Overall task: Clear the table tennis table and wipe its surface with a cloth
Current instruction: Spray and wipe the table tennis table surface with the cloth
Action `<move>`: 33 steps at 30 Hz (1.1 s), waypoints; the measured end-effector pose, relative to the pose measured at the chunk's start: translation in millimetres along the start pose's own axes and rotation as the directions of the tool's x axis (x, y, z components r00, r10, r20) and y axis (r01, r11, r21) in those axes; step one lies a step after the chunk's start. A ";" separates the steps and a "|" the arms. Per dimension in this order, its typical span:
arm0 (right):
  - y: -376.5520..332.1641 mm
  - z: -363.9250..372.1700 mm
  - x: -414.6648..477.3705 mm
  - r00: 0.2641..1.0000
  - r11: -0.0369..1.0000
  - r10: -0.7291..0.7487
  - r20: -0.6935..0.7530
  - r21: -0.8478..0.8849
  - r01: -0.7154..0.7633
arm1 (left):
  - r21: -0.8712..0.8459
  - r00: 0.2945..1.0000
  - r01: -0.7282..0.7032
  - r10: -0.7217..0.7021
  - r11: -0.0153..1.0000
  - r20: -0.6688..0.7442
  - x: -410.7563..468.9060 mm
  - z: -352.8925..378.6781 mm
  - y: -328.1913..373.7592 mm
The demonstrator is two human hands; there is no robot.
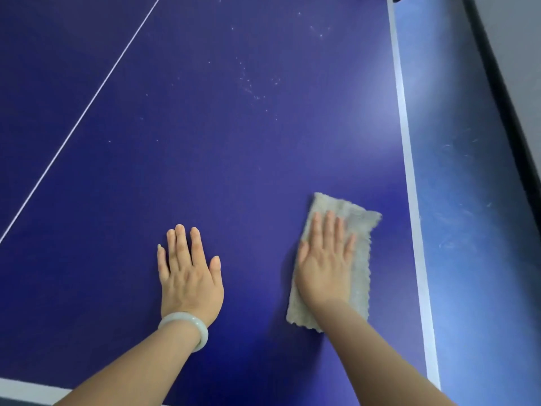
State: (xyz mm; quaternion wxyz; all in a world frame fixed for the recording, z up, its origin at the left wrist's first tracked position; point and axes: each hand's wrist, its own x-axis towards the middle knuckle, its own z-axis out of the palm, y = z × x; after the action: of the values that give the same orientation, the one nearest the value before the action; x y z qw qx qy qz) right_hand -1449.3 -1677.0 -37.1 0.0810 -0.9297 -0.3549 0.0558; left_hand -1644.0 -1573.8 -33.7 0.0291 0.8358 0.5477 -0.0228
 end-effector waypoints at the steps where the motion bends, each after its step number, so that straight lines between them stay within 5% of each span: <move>1: -9.5 1.3 2.8 0.992 0.992 -0.123 0.037 -0.004 0.123 | 0.002 1.000 -0.001 0.001 1.000 -0.004 -0.1 0.2 0.1; 4: -3.2 -4.5 44.0 0.922 0.927 -0.371 0.111 -0.012 0.375 | 0.004 1.000 0.003 -0.003 1.000 -0.007 -0.1 0.7 -0.6; 11: 90.5 -30.5 103.7 0.987 0.992 0.125 0.103 -0.028 -0.123 | -0.039 1.000 0.000 -0.001 0.999 -0.030 0.6 4.6 -1.6; 33: 129.8 -30.0 -198.3 0.983 0.984 0.130 0.129 -0.141 -0.111 | -0.124 0.998 -0.040 0.035 0.991 -0.044 -2.3 4.5 -5.7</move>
State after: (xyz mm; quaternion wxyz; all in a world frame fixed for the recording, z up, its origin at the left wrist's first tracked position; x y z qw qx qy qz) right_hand -1507.2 -1908.4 -23.2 -0.0094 -0.9468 -0.3055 0.1008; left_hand -1650.1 -1574.0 -38.2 0.0703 0.8428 0.5327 0.0297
